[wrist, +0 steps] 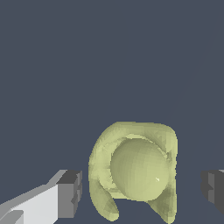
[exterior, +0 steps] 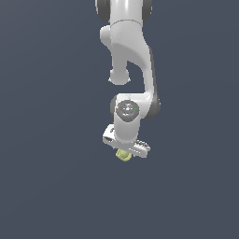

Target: Pick up the object and move it to a goal position.

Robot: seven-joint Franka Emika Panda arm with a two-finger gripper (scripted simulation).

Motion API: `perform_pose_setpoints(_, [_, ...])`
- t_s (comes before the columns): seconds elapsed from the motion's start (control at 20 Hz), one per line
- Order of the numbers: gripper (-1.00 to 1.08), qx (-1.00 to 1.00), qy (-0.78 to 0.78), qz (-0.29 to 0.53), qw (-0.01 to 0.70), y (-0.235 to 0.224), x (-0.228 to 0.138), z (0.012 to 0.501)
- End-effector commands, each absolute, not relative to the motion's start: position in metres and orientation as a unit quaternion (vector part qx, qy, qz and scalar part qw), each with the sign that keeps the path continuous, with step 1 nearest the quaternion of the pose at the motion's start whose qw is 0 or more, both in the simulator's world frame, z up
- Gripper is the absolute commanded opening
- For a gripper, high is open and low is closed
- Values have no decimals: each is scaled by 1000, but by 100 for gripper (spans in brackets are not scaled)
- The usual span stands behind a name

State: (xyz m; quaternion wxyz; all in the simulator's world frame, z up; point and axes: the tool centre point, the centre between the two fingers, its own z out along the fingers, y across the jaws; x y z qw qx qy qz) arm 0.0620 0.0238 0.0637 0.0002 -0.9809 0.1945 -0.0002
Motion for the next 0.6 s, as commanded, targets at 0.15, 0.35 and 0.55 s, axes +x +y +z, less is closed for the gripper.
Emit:
perform_pose_setpoints(0.15, [100, -981, 195, 0, 0, 24, 62, 42])
perform_pose_setpoints(0.35, [100, -981, 195, 0, 0, 24, 63, 40])
perform_pose_setpoints(0.55, [-100, -981, 195, 0, 0, 24, 63, 40])
